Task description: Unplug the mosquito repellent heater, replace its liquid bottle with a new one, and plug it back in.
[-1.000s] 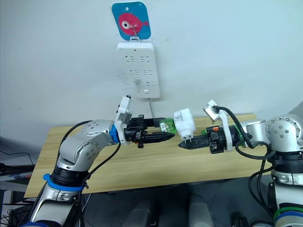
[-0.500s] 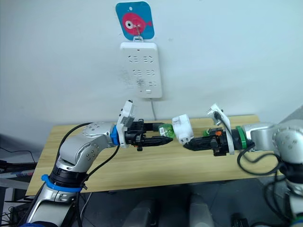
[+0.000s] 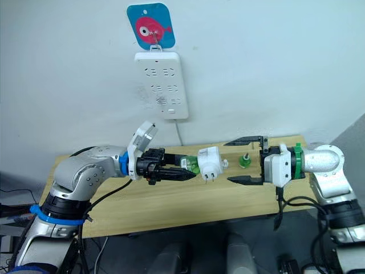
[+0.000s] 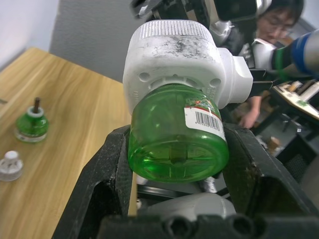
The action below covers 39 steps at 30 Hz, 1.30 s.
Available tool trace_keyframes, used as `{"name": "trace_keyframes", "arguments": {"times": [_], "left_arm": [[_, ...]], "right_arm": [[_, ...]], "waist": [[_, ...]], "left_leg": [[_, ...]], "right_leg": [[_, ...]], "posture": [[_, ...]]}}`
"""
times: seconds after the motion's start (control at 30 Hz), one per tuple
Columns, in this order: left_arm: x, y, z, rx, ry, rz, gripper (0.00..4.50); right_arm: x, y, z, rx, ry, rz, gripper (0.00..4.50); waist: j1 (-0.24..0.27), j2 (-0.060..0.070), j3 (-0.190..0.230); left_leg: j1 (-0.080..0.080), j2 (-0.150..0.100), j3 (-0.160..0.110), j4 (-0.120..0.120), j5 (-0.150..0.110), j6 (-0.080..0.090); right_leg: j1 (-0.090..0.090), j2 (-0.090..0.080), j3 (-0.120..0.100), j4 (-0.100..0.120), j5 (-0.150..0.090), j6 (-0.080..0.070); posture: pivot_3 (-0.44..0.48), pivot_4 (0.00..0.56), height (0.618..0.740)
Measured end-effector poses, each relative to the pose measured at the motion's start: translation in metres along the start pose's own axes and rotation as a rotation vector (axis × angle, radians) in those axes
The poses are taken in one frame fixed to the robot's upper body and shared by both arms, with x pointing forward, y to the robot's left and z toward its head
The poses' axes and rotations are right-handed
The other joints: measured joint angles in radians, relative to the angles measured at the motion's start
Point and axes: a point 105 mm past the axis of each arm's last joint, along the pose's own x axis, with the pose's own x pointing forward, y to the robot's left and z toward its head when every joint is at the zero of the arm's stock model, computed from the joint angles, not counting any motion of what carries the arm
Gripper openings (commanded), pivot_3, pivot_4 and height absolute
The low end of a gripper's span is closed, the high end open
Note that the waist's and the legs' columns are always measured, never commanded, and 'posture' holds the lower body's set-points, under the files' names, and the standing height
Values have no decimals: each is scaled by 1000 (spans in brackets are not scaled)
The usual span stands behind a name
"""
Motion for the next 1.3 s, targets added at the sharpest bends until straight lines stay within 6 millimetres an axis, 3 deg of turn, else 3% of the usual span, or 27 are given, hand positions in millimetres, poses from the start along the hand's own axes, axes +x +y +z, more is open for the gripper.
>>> {"name": "trace_keyframes", "arguments": {"times": [0.23, 0.47, 0.63, 0.8, 1.0, 1.03, 1.17, 1.3], "left_arm": [[4, 0, 3, -16, 18, -36, 2277], [7, 0, -4, -13, 54, -43, 2277], [6, 0, -4, 7, 54, -38, 2277], [7, -1, -5, 12, 53, -33, 2277], [7, -3, -6, 20, 46, -25, 4214], [6, -3, -5, 30, 41, -18, 4494], [-6, -2, -8, 120, 78, 63, 4500], [-17, 17, -28, 404, 186, 272, 4500]], "right_arm": [[18, -7, 1, -198, -51, 10, 4467], [29, 0, -1, -247, -90, 56, 4467], [31, 5, -3, -240, -95, 89, 2952], [31, 5, -2, -240, -98, 98, 2973], [32, 6, -3, -220, -98, 96, 2973], [33, 5, -4, -201, -92, 90, 2973], [30, 6, -16, -47, -38, 62, 2973], [13, 11, -54, 497, 156, -54, 2973]], "waist": [[-1, 0, 0], [-1, 0, 0], [-1, 0, 0], [0, 0, 0], [0, 0, 0], [0, 0, 0], [0, 1, 0], [9, 2, -1]], "left_leg": [[0, 0, -1, 0, 0, -1], [0, 0, -1, 0, 0, -1], [0, 0, -1, 0, 0, -1], [0, 0, -1, 0, 0, -1], [0, 0, -1, 0, 0, -1], [0, 0, -1, 0, 0, -1], [0, 0, -1, 0, 0, -1], [-1, 0, -1, 0, 0, -1]], "right_leg": [[-1, 0, -1, 0, 0, 0], [-1, 0, 0, 0, 0, 0], [-1, 0, 0, 0, 0, 0], [0, 0, 0, 1, 0, 0], [0, -1, 0, 1, 0, 0], [-1, -1, 0, 1, 0, 0], [-1, -2, 0, 1, 0, -1], [-1, -4, 0, 0, 2, -3]], "posture": [[-122, 229, 740], [-116, 232, 740], [-105, 229, 740], [-97, 223, 740], [-94, 215, 740], [-94, 212, 740], [-94, 212, 740], [-89, 211, 740]]}}
